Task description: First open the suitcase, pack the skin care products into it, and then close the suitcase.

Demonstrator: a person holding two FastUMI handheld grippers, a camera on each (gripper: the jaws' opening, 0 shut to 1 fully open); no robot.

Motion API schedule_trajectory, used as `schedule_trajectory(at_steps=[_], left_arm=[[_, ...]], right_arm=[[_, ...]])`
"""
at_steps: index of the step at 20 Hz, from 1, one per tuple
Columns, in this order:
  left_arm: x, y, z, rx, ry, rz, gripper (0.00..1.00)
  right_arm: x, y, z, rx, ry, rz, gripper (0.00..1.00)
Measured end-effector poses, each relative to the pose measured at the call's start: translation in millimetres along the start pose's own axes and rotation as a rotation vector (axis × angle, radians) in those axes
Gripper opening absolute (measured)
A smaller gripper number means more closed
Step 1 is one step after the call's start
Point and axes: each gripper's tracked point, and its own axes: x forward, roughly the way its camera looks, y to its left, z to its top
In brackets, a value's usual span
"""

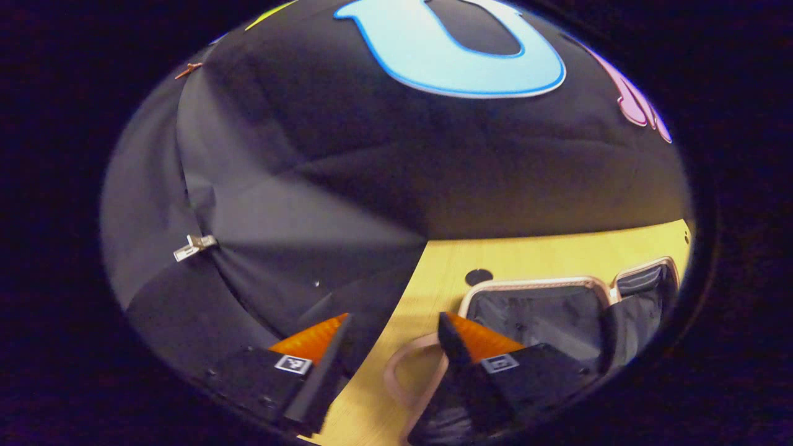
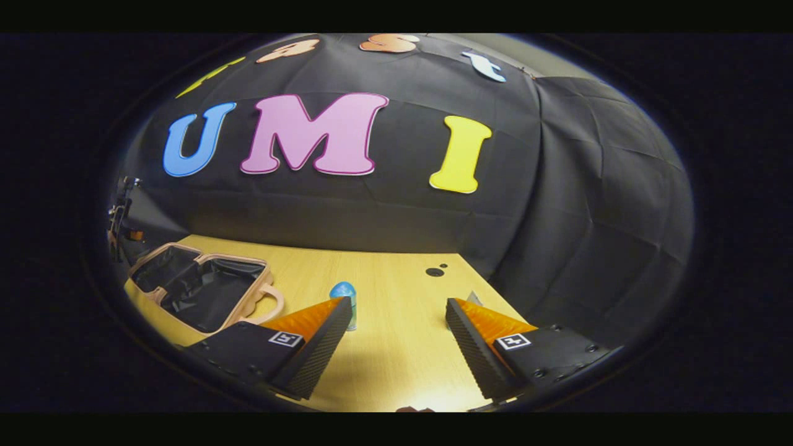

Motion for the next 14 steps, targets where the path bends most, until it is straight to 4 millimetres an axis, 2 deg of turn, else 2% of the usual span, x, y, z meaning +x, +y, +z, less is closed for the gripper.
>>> schedule_trajectory(at_steps=[1, 2, 5, 7, 9, 10, 11, 12, 14], left_arm=[[-26.7, -22.5, 26.9, -0.007, -0.071, -0.042, 1.00], [-46.0, -40.3, 45.7, -0.020, -0.133, -0.077, 0.97], [-106.1, -99.9, 74.8, 0.001, -0.206, -0.128, 0.98], [-138.5, -148.8, 84.6, 0.019, -0.243, -0.173, 0.98], [-168.8, -208.1, 90.8, 0.015, -0.278, -0.247, 0.98], [-184.6, -239.5, 90.3, 0.003, -0.285, -0.292, 0.97], [-198.4, -270.5, 87.9, -0.012, -0.281, -0.341, 0.98], [-214.7, -301.9, 83.7, -0.032, -0.284, -0.389, 0.97], [-240.9, -357.1, 77.2, -0.071, -0.282, -0.488, 0.97]], right_arm=[[1.2, -6.3, 0.1, 0.004, -0.002, -0.008, 0.93], [3.3, -12.1, 0.8, 0.009, -0.002, -0.016, 0.97], [7.8, -26.4, 3.2, 0.033, -0.004, -0.024, 0.96], [9.7, -34.5, 6.1, 0.028, -0.012, -0.022, 1.00], [11.7, -44.0, 8.2, 0.020, -0.022, -0.021, 0.97], [12.6, -49.2, 8.8, 0.019, -0.025, -0.021, 1.00], [13.5, -55.0, 8.9, 0.018, -0.030, -0.021, 0.96], [14.8, -60.6, 8.2, 0.017, -0.033, -0.023, 1.00], [17.8, -72.1, 7.7, 0.020, -0.036, -0.029, 0.97]])
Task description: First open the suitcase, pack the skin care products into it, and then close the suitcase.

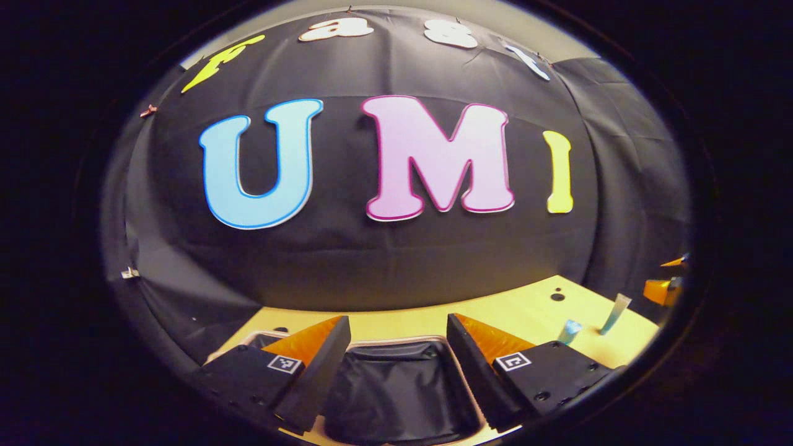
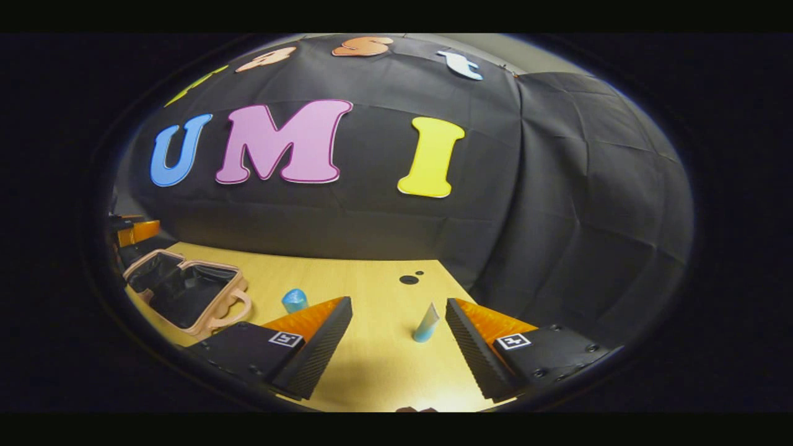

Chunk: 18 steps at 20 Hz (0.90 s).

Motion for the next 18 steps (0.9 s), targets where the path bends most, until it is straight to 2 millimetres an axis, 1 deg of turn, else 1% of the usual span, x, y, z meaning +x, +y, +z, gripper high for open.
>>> schedule_trajectory(at_steps=[1, 3, 4, 5, 6, 7, 9, 10, 11, 13, 15, 16, 18], left_arm=[[0.4, -28.0, -5.0, -0.019, 0.006, -0.035, 0.98], [5.6, -77.3, -19.0, -0.032, 0.022, -0.096, 0.98], [12.1, -101.0, -32.3, -0.031, 0.033, -0.128, 0.98], [14.5, -125.9, -43.5, -0.026, 0.050, -0.174, 0.98], [16.7, -148.7, -55.9, -0.020, 0.061, -0.208, 0.98], [20.3, -164.8, -66.9, -0.017, 0.077, -0.235, 0.98], [29.6, -189.4, -93.7, -0.012, 0.117, -0.276, 0.98], [33.8, -200.1, -106.9, -0.011, 0.135, -0.293, 0.98], [37.7, -210.9, -118.3, -0.010, 0.147, -0.307, 0.98], [53.7, -232.7, -143.9, -0.004, 0.168, -0.338, 0.98], [74.6, -246.0, -167.8, 0.017, 0.209, -0.351, 0.98], [85.0, -248.8, -176.4, 0.021, 0.222, -0.352, 0.98], [100.6, -258.7, -182.5, 0.006, 0.237, -0.365, 0.99]], right_arm=[[1.9, -5.6, -1.7, 0.005, -0.002, -0.002, 0.97], [7.9, -16.9, -5.5, 0.006, -0.005, -0.007, 0.97], [10.5, -23.0, -8.1, 0.004, -0.003, -0.011, 0.96], [13.1, -28.6, -10.7, 0.005, -0.003, -0.014, 0.94], [16.2, -33.9, -12.7, 0.005, -0.003, -0.016, 0.96], [21.2, -37.5, -15.1, 0.003, -0.002, -0.012, 0.97], [28.1, -46.3, -20.0, -0.014, -0.003, -0.010, 0.97], [31.2, -49.7, -23.4, -0.024, -0.003, -0.009, 1.00], [33.8, -52.9, -28.2, -0.029, 0.001, -0.010, 0.97], [38.1, -55.0, -40.4, -0.029, 0.020, -0.009, 0.96], [41.7, -55.4, -52.7, -0.022, 0.039, -0.013, 0.97], [44.5, -54.3, -56.6, -0.013, 0.042, -0.016, 0.97], [55.1, -52.1, -68.4, -0.001, 0.063, -0.018, 0.97]])
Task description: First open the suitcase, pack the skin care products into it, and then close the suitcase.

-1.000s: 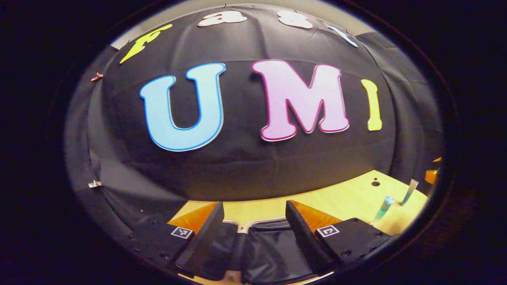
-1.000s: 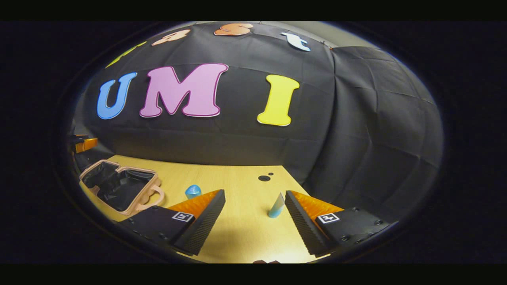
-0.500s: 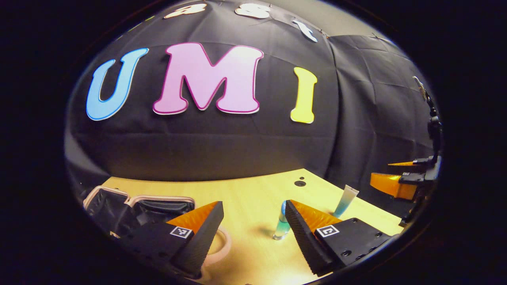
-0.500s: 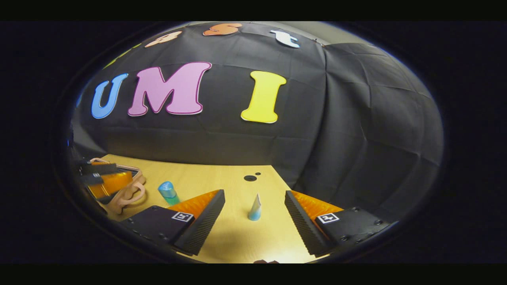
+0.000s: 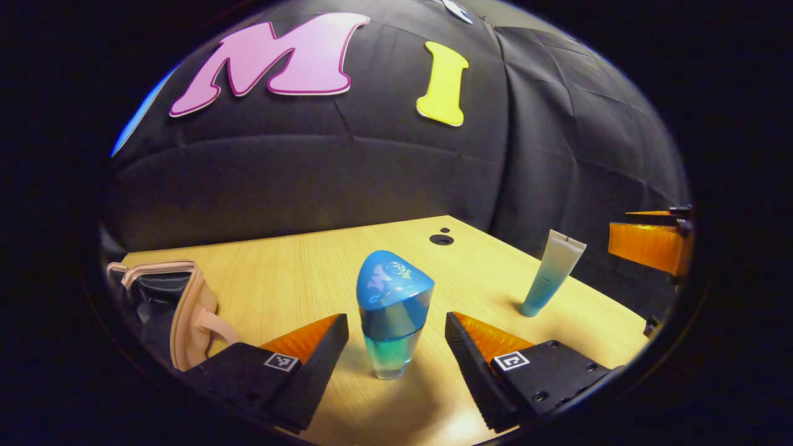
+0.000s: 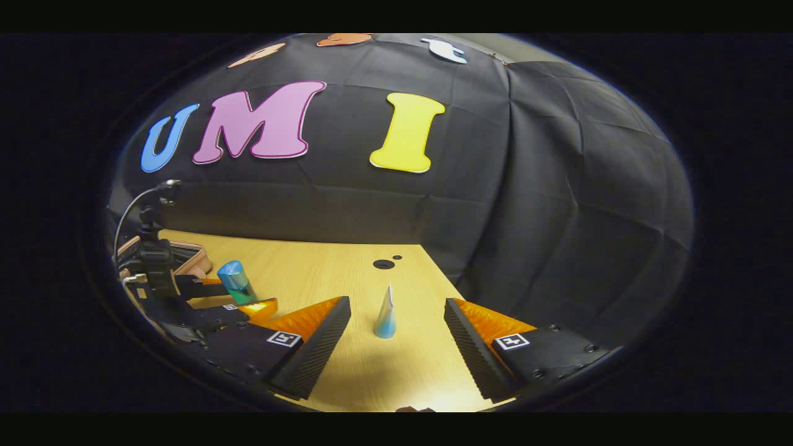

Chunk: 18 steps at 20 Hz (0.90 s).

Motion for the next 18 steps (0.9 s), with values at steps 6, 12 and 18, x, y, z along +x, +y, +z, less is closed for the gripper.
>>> schedule_trajectory(at_steps=[6, 12, 18], left_arm=[[23.1, 2.0, -13.5, 0.000, 0.056, 0.046, 0.65], [23.7, 4.7, -17.3, -0.020, 0.053, 0.045, 0.50], [22.8, 5.5, -17.8, -0.013, 0.055, 0.046, 0.50]], right_arm=[[38.4, 11.8, -33.1, 0.021, 0.050, 0.002, 0.97], [84.0, 21.5, -59.2, 0.046, 0.104, -0.007, 0.97], [124.3, 17.8, -89.0, 0.067, 0.167, -0.046, 0.97]])
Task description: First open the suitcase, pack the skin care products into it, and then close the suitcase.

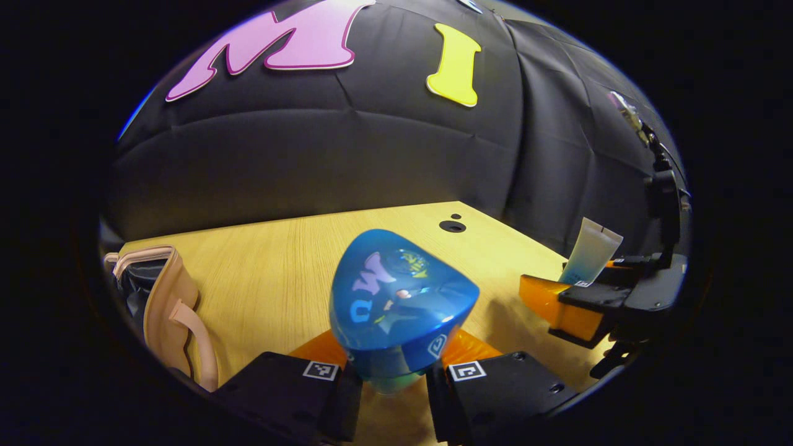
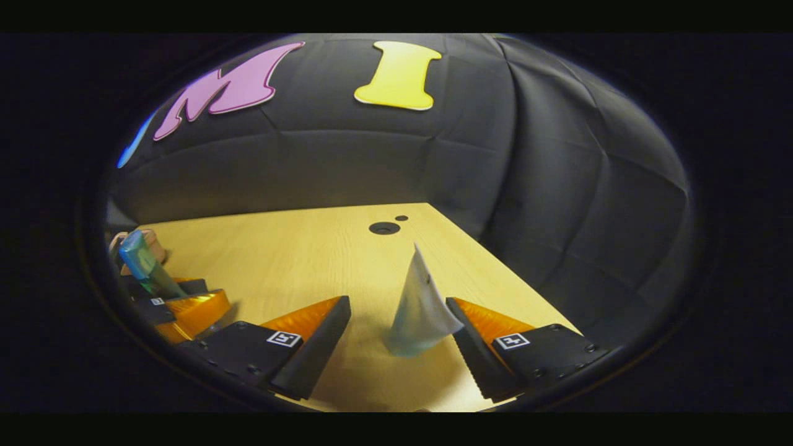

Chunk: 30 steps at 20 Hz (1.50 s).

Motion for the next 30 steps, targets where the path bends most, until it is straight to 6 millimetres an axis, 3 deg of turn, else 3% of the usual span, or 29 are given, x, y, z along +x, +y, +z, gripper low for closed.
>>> schedule_trajectory(at_steps=[1, 4, 5, 10, 11, 15, 16, 18, 22, 26, 30], left_arm=[[-0.3, 0.0, 0.4, -0.001, 0.000, 0.001, 0.50], [0.2, -0.2, -0.1, -0.007, -0.001, 0.003, 0.53], [0.0, -0.3, 0.4, -0.011, -0.002, 0.001, 0.50], [-9.3, 1.9, 0.1, -0.036, -0.025, -0.009, 0.49], [-11.8, 2.9, 0.2, -0.038, -0.032, -0.008, 0.49], [-24.5, 9.2, 3.0, -0.050, -0.074, -0.005, 0.48], [-28.7, 11.4, 4.6, -0.056, -0.080, -0.002, 0.48], [-38.6, 17.5, 11.2, -0.059, -0.097, 0.009, 0.49], [-77.3, 40.1, 37.4, -0.061, -0.143, 0.050, 0.48], [-138.2, 90.3, 58.3, -0.073, -0.165, 0.132, 0.48], [-194.9, 174.3, 57.8, -0.093, -0.139, 0.299, 0.48]], right_arm=[[1.5, -3.5, -1.8, -0.004, 0.004, -0.012, 0.97], [2.6, -6.9, -6.3, 0.005, 0.014, -0.026, 0.56], [3.8, -5.2, -4.9, 0.003, 0.014, -0.015, 0.42], [-11.9, 19.4, -4.7, -0.051, 0.012, 0.068, 0.29], [-18.5, 24.7, -1.0, -0.063, 0.002, 0.081, 0.38], [-36.7, 43.0, 13.5, -0.065, -0.032, 0.124, 0.30], [-40.3, 47.3, 16.7, -0.060, -0.036, 0.132, 0.37], [-49.6, 55.1, 18.7, -0.061, -0.033, 0.150, 0.34], [-76.5, 77.6, 28.9, -0.070, -0.034, 0.194, 0.34], [-122.6, 121.0, 47.5, -0.115, -0.076, 0.302, 0.34], [-165.9, 177.0, 60.1, -0.152, -0.094, 0.426, 0.33]])
